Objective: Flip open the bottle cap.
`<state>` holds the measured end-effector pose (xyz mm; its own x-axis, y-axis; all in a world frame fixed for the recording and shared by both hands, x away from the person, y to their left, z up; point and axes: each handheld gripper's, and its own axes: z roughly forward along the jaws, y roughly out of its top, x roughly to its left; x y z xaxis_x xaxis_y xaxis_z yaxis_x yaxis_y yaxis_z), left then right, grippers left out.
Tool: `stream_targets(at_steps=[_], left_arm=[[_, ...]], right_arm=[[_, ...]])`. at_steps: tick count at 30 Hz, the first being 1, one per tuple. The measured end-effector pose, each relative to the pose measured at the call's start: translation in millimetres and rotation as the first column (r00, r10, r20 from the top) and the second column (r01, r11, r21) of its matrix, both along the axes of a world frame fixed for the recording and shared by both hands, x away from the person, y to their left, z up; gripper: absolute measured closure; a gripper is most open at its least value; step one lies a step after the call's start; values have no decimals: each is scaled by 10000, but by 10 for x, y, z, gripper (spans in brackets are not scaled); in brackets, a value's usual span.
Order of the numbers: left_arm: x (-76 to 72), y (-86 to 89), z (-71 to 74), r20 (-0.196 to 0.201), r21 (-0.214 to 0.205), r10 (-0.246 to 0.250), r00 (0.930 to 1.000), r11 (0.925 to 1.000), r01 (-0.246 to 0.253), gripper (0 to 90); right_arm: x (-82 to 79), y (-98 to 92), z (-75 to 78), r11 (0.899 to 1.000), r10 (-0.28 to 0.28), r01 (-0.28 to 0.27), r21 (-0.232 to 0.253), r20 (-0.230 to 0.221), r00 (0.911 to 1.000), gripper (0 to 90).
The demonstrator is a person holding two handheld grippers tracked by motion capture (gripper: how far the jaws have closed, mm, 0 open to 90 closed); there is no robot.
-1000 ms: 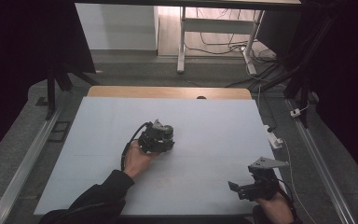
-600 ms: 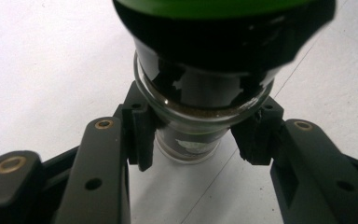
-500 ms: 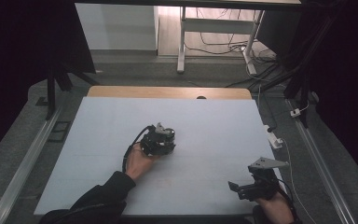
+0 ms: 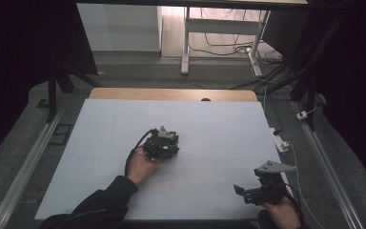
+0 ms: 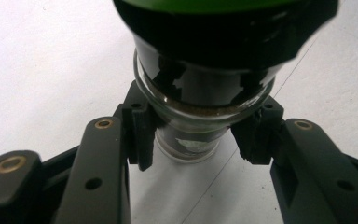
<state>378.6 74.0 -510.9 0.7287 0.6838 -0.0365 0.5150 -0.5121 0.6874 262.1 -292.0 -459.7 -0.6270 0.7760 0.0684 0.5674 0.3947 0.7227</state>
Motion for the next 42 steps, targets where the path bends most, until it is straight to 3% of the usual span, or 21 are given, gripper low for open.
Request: stream_targets(at_steps=[13, 19, 23, 42], left_arm=[[2, 9, -10, 58, -37, -83, 9999, 10000, 83, 537], [5, 12, -11, 47, -37, -126, 9999, 9999, 126, 537], [6, 13, -11, 51, -26, -152, 9999, 9999, 152, 537], [9, 17, -11, 68, 25, -244, 9997, 9997, 244, 537]], right_arm=[[-18, 9, 47, 9991, 116, -123, 400, 183, 9998, 0], [-22, 57, 60, 9960, 485, -500, 742, 220, 9986, 0], [-21, 117, 68, 9952, 645, -659, 726, 215, 9977, 0], [84, 497, 166, 9784, 1830, -1887, 847, 717, 9805, 0]])
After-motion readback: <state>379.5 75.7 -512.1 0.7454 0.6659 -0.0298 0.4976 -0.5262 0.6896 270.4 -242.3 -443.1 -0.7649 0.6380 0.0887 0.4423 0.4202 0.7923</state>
